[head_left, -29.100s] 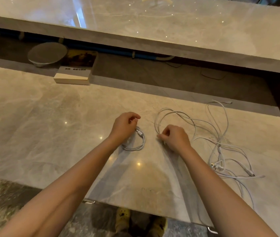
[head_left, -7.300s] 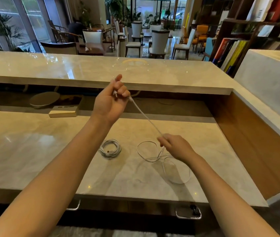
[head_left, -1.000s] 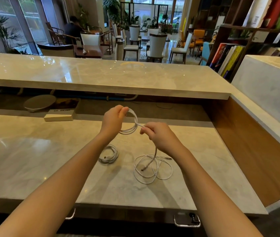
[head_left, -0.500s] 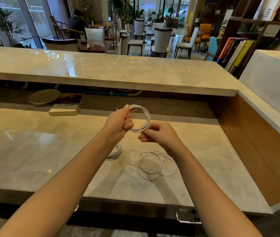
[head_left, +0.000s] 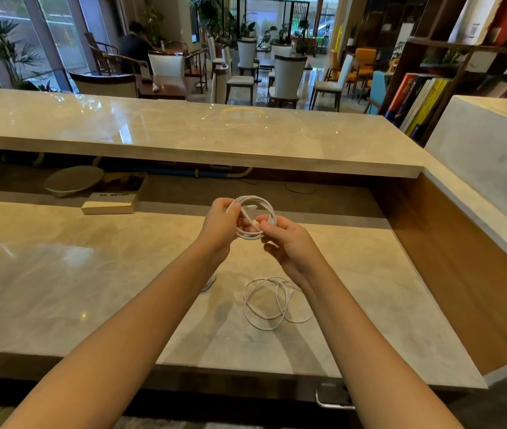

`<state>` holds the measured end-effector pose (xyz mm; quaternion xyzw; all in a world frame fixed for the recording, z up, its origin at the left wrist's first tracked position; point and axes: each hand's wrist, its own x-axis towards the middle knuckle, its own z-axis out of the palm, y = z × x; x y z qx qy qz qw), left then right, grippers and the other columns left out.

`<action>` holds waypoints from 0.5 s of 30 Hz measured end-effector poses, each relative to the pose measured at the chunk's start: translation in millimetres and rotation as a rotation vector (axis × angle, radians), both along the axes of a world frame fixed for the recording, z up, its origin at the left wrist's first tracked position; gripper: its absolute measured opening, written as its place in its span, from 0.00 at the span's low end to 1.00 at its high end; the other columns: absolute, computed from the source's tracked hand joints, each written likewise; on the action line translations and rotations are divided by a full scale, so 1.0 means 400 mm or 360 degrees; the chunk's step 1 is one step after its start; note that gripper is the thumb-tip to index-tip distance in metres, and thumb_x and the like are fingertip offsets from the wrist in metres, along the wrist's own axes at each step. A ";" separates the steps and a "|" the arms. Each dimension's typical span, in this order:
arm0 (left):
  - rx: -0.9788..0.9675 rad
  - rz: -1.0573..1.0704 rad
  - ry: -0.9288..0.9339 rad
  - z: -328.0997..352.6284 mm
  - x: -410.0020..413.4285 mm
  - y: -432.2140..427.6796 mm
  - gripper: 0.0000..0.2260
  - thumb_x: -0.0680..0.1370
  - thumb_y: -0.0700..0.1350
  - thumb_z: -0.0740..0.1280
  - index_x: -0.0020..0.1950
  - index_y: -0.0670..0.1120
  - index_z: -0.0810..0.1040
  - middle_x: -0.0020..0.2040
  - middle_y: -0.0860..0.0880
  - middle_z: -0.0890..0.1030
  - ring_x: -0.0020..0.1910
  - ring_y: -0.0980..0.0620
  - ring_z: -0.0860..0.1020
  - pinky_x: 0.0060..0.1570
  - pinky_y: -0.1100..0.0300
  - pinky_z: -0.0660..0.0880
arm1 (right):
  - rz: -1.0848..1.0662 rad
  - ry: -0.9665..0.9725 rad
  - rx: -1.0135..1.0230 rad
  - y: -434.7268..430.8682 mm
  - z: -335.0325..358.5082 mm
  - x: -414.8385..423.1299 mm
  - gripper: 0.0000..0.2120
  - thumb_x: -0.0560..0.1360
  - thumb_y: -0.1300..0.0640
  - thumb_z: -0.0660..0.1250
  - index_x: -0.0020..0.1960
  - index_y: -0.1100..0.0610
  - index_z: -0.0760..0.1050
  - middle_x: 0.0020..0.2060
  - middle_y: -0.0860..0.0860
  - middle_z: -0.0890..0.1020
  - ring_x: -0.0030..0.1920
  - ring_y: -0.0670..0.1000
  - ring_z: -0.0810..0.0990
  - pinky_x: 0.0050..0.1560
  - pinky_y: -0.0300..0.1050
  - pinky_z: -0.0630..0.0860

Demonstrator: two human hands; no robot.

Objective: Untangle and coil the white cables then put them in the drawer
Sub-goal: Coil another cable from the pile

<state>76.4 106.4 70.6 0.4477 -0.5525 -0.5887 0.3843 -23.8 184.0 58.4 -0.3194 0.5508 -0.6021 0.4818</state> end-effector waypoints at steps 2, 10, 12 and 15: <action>0.0418 -0.0101 0.0462 0.010 -0.004 0.007 0.07 0.81 0.38 0.56 0.50 0.40 0.73 0.43 0.43 0.77 0.39 0.51 0.78 0.39 0.60 0.79 | 0.0050 -0.0412 0.0005 -0.002 -0.015 -0.014 0.07 0.76 0.64 0.62 0.45 0.58 0.79 0.34 0.51 0.79 0.35 0.46 0.72 0.36 0.39 0.67; 0.1037 -0.0389 0.0958 -0.028 0.000 -0.004 0.13 0.81 0.43 0.55 0.39 0.41 0.70 0.26 0.48 0.67 0.24 0.53 0.66 0.39 0.58 0.68 | -0.0271 -0.0025 0.0391 -0.021 -0.035 -0.029 0.04 0.72 0.62 0.66 0.40 0.60 0.78 0.30 0.53 0.76 0.30 0.49 0.72 0.30 0.40 0.67; 0.0964 -0.0488 0.0904 -0.027 -0.003 -0.006 0.15 0.82 0.45 0.54 0.36 0.43 0.68 0.25 0.49 0.64 0.24 0.54 0.63 0.38 0.58 0.66 | -0.0302 0.0072 0.0375 -0.027 -0.030 -0.037 0.06 0.73 0.60 0.66 0.38 0.58 0.78 0.30 0.52 0.76 0.32 0.48 0.73 0.31 0.40 0.68; 0.0885 -0.0570 0.0845 -0.016 0.001 -0.009 0.11 0.80 0.45 0.58 0.39 0.44 0.70 0.25 0.50 0.64 0.23 0.55 0.63 0.36 0.59 0.67 | -0.0224 0.0067 0.0202 -0.029 -0.020 -0.050 0.07 0.75 0.58 0.65 0.39 0.56 0.77 0.30 0.49 0.77 0.34 0.47 0.73 0.36 0.40 0.69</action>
